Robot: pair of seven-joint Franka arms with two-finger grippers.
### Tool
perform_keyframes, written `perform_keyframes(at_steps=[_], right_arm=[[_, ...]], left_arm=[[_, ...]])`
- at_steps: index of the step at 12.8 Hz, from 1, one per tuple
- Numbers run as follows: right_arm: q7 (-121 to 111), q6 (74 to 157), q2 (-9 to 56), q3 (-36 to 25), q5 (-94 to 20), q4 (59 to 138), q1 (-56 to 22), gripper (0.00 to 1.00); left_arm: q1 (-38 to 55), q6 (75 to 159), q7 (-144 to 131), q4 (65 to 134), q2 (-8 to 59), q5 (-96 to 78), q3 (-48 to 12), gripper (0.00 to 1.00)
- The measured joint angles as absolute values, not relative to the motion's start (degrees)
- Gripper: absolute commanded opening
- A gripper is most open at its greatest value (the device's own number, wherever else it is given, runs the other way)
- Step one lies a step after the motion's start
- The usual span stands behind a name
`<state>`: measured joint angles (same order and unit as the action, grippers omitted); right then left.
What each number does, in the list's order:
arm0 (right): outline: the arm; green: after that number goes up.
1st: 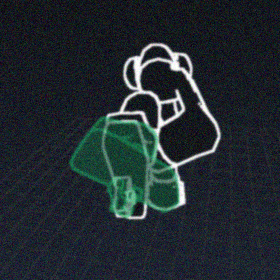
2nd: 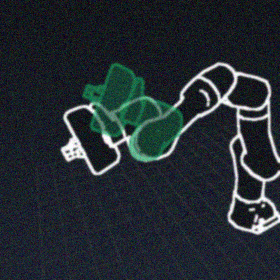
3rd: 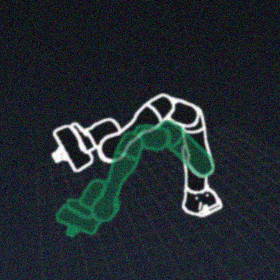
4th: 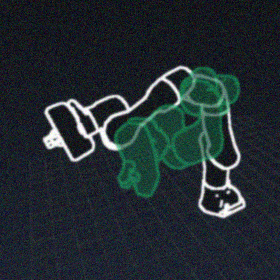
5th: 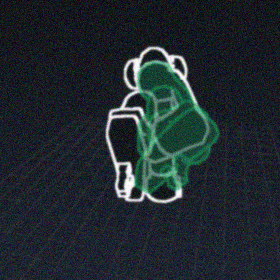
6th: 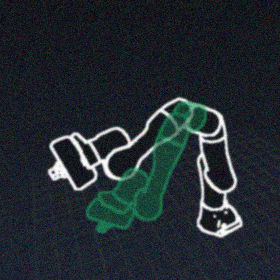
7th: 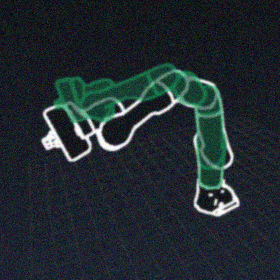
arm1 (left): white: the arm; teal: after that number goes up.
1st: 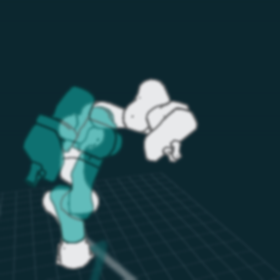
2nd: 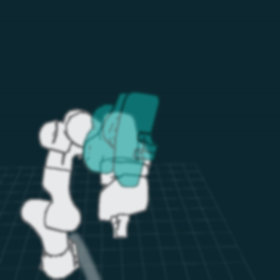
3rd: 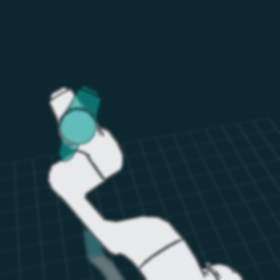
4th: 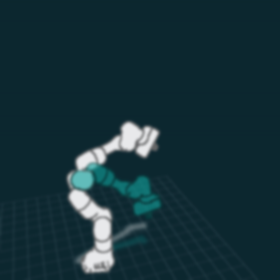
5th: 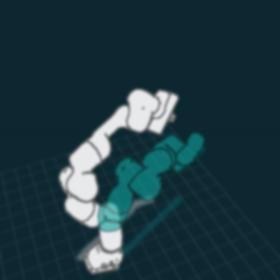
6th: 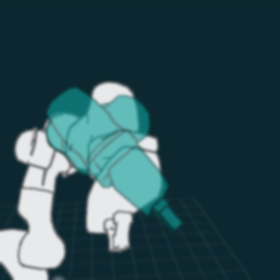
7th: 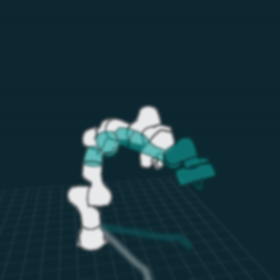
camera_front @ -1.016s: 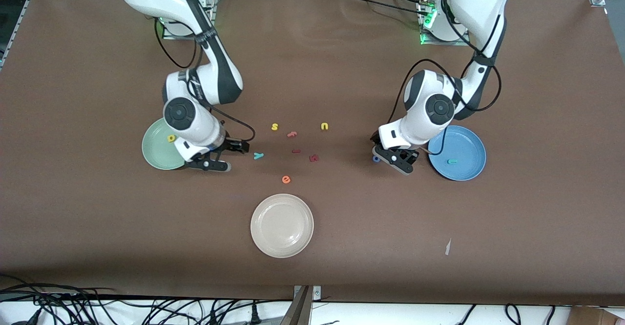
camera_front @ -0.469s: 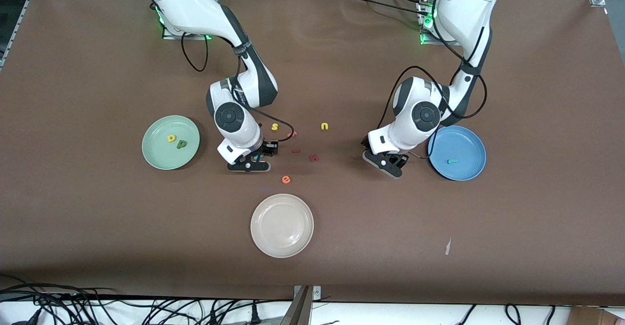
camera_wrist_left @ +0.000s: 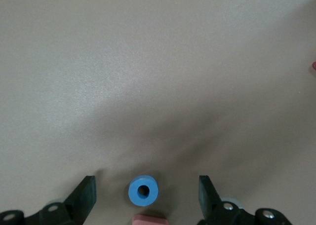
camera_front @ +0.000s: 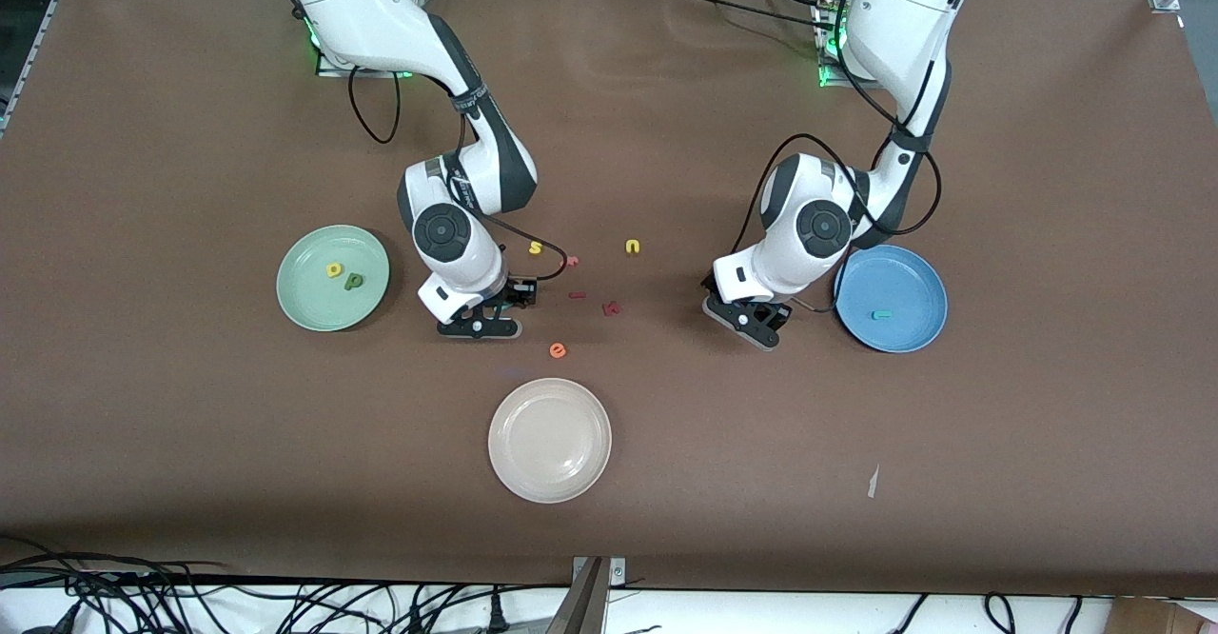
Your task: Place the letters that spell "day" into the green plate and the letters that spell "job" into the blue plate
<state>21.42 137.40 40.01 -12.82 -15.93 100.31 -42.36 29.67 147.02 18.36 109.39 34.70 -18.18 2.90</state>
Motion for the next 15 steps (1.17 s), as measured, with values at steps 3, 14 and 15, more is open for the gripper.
perform_keyframes(at_steps=[3,14,15], right_arm=[[21.4,137.4,40.1,-12.9,-15.9,100.3,-42.4,0.06],[6.8,121.4,33.2,-23.9,-14.5,101.6,-42.3,0.09],[3.3,120.2,31.4,-25.9,-14.1,103.9,-42.3,0.24]], left_arm=[[29.7,147.0,18.4,109.6,35.3,-18.2,2.9,0.75],[29.6,147.2,18.4,109.5,35.7,-18.2,3.4,0.15],[29.6,147.2,18.4,109.5,35.7,-18.2,3.4,0.14]])
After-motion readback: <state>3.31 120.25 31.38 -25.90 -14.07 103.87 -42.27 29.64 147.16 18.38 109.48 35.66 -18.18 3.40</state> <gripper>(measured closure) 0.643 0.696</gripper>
